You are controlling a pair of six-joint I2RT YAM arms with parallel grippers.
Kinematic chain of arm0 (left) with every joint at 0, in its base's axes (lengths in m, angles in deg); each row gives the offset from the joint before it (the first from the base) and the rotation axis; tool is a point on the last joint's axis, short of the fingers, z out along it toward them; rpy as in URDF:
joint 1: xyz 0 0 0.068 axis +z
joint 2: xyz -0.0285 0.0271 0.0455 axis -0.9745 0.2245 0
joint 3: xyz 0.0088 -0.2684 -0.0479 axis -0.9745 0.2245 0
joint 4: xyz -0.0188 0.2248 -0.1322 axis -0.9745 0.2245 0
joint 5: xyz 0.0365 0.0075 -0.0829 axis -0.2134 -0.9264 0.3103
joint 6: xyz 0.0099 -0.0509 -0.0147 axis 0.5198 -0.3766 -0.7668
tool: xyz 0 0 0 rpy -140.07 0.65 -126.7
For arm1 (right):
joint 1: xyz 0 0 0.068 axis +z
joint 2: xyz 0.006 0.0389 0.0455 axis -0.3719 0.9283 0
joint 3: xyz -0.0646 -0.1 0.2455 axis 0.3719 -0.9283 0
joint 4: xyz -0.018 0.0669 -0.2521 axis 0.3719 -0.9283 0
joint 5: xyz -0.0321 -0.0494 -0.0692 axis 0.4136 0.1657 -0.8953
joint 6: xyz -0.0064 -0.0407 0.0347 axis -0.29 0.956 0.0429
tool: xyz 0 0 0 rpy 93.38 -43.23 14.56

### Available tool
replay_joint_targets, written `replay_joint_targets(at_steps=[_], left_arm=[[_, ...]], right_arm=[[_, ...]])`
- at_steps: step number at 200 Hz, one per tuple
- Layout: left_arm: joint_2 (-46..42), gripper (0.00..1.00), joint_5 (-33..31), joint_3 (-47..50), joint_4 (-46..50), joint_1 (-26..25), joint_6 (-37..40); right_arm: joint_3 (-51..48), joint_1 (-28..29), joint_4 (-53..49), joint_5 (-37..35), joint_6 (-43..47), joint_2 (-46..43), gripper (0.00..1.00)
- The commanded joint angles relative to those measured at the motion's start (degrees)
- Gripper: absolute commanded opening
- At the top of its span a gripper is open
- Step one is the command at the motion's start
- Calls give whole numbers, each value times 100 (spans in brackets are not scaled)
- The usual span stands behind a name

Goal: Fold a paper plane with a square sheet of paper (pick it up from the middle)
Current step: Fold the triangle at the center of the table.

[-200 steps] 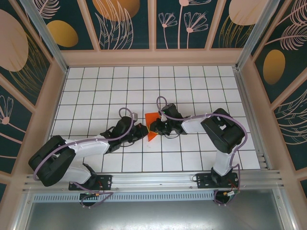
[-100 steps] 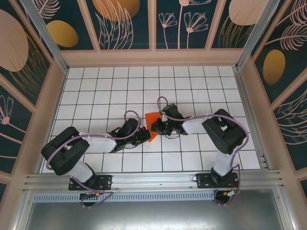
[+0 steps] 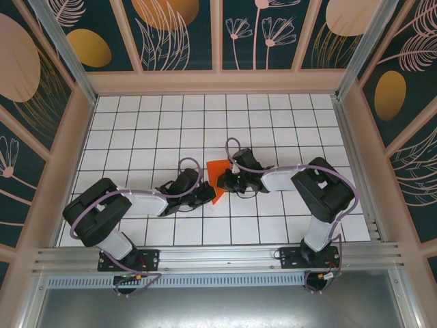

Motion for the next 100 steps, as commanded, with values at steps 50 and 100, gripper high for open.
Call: replay_joint_targets(at_steps=[50, 100], left_arm=[[241, 1, 69, -214, 162, -30, 27], [313, 1, 126, -208, 145, -30, 52]], right_arm=[[-67, -33, -429, -392, 91, -218, 13], [-114, -28, -432, -399, 77, -353, 13]])
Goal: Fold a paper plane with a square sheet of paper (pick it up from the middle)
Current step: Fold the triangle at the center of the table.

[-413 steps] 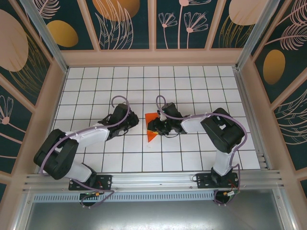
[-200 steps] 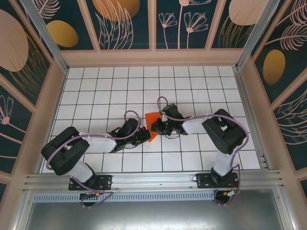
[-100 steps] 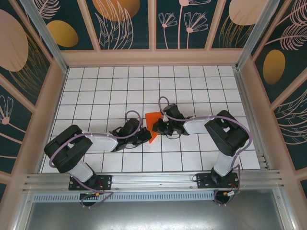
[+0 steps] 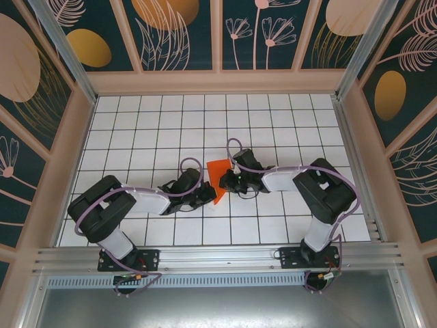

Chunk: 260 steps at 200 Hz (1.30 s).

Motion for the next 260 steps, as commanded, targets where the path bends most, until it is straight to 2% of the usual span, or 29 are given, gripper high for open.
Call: replay_joint_targets(at_steps=[1, 47, 133, 199, 241, 260], left_arm=[[79, 1, 108, -105, 94, -28, 50], [-71, 2, 241, -70, -82, -26, 131], [-264, 6, 329, -192, -101, -167, 188], [-318, 11, 193, -295, 3, -313, 173], [-545, 16, -238, -364, 318, -418, 164], [-482, 16, -246, -416, 343, -438, 173]], right_arm=[[-105, -24, -140, -85, 34, -241, 13], [-64, -33, -256, -133, 168, -455, 13], [124, -126, -576, -387, 280, -204, 13], [132, -138, -628, -448, 197, -143, 13], [140, -138, -633, -448, 172, -92, 13], [143, -138, -632, -448, 165, -93, 13]])
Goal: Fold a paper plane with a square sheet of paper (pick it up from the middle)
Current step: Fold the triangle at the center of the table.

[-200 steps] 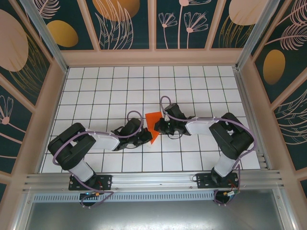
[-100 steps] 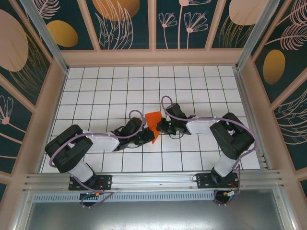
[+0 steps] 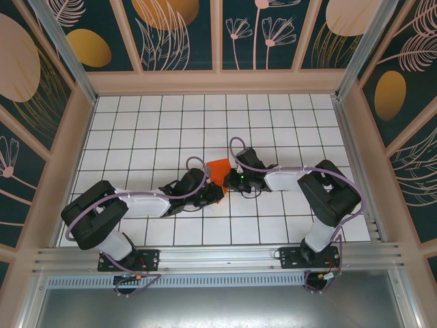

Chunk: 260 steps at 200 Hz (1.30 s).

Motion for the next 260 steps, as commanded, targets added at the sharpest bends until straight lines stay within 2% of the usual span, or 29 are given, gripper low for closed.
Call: replay_joint_targets(at_steps=[1, 46, 100, 260], left_arm=[[-61, 16, -204, -202, 200, -52, 86], [349, 13, -283, -538, 443, -67, 130], [653, 10, -384, -484, 527, -72, -1], [867, 10, -30, -245, 53, -67, -131]], right_arm=[[124, -46, -148, -105, -7, 95, 13], [106, -46, -164, -96, -23, 96, 13], [97, -42, -194, -100, -23, 97, 13], [88, -55, -350, -230, -60, 176, 13]])
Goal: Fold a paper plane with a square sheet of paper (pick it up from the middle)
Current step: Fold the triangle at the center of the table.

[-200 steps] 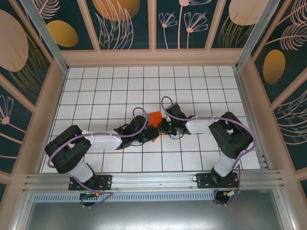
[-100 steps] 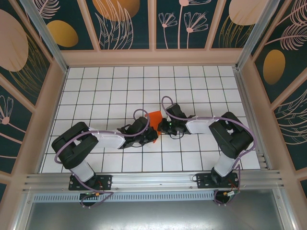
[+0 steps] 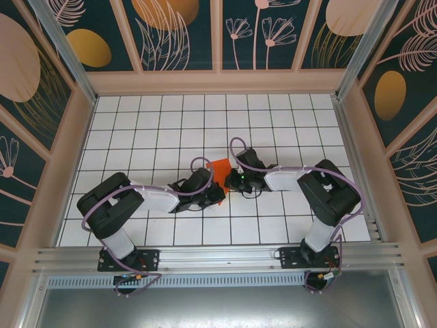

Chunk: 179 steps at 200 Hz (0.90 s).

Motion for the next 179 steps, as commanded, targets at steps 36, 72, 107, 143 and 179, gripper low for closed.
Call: replay_joint_targets(at_steps=[36, 72, 107, 143, 179], left_arm=[[82, 9, 134, 185, -118, -34, -89], [83, 8, 165, 237, -101, -34, -111], [80, 6, 44, 221, 381, -38, 100], [-127, 5, -145, 138, 1173, -29, 959], [-117, 5, -160, -16, 1571, -15, 1707]], right_arm=[[96, -31, -264, -136, -58, 168, 13], [99, -38, -291, -154, -61, 184, 13], [40, -95, -270, -172, -95, 12, 12], [24, -152, -210, -33, 98, -548, 13], [41, -232, -379, 60, 530, -737, 13]])
